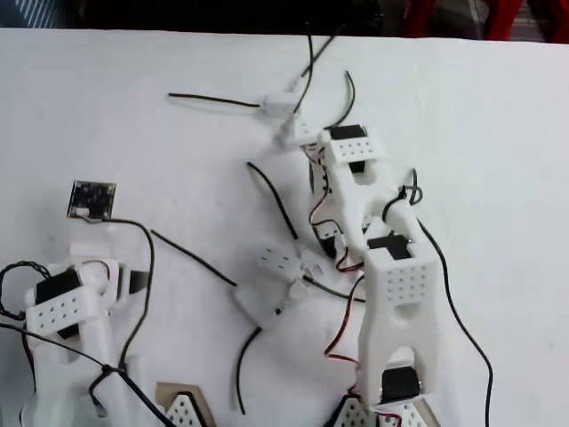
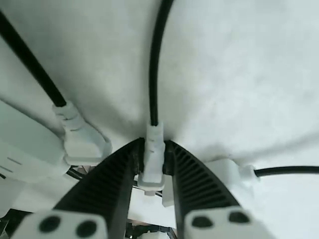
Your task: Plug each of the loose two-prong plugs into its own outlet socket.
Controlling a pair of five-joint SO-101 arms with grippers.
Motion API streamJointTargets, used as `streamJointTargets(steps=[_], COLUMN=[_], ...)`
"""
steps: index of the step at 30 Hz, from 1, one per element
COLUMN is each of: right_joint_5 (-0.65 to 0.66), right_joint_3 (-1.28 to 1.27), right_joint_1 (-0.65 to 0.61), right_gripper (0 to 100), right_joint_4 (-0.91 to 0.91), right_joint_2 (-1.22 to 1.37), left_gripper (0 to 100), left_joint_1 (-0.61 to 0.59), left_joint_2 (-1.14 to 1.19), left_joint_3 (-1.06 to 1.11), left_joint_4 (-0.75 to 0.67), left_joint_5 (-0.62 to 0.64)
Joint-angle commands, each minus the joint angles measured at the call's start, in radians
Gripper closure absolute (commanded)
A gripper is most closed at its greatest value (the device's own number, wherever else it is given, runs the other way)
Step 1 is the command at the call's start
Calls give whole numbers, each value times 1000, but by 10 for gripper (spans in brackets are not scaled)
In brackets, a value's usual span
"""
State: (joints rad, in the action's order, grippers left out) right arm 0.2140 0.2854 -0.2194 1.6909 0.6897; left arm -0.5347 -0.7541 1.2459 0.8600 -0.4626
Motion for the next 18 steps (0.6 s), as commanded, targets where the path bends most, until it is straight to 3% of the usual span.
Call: streamJointTargets(steps=[1, 8, 18], right_joint_5=[9, 11, 11], right_joint_3=[25, -2, -351], right_joint_1=[-2, -10, -147], right_gripper=[981, 982, 982], right_joint_4=[25, 27, 19], right_joint_2=[-12, -179, -743], left_gripper=[691, 691, 691], left_joint_1=[-4, -4, -4], left_joint_2=[-35, -35, -35], left_joint_3=[-6, -6, -6], left_joint_4=[-17, -17, -18], left_joint_5=[8, 8, 8])
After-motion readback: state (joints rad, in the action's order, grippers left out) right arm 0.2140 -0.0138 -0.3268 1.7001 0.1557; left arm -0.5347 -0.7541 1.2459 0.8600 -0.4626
